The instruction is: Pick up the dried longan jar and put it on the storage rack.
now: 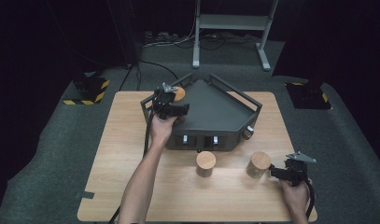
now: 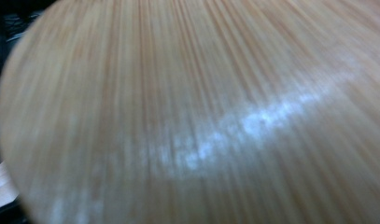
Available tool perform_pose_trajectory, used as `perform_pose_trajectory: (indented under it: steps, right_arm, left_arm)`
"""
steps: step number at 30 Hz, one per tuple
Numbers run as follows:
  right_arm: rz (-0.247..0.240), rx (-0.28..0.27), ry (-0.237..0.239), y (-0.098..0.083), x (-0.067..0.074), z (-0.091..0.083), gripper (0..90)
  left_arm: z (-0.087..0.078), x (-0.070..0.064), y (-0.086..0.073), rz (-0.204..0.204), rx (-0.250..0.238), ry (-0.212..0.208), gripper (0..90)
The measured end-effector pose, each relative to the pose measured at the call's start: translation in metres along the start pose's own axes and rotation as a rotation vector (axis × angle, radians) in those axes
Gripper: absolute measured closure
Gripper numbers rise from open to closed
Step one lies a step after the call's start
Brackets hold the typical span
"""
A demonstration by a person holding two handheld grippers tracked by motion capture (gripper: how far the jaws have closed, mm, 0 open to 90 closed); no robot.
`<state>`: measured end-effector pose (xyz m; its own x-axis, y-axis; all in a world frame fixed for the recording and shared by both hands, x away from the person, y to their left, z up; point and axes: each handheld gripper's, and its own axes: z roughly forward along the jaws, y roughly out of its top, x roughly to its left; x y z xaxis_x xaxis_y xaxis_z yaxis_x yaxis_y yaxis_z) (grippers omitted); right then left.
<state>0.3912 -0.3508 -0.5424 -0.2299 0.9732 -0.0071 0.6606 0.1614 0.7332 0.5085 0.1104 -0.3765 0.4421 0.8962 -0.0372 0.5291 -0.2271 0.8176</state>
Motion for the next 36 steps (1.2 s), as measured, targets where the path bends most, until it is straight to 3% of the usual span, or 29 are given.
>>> perform_pose_trajectory:
  steps: [5, 18, 23, 36]
  right_arm:
    - [0.0, 0.0, 0.0, 0.0, 0.0, 0.0, 11.0]
    - [0.0, 0.0, 0.0, 0.0, 0.0, 0.0, 11.0]
    - [0.0, 0.0, 0.0, 0.0, 0.0, 0.0, 10.9]
    - [0.0, 0.0, 0.0, 0.0, 0.0, 0.0, 11.0]
  left_arm:
    - [0.002, -0.003, -0.001, 0.018, -0.002, 0.018, 26.0]
    - [0.001, -0.002, -0.002, 0.02, -0.011, 0.019, 25.5]
    - [-0.005, 0.003, -0.003, 0.001, -0.027, 0.015, 12.9]
    - [-0.018, 0.002, -0.003, 0.017, -0.041, 0.006, 8.3]
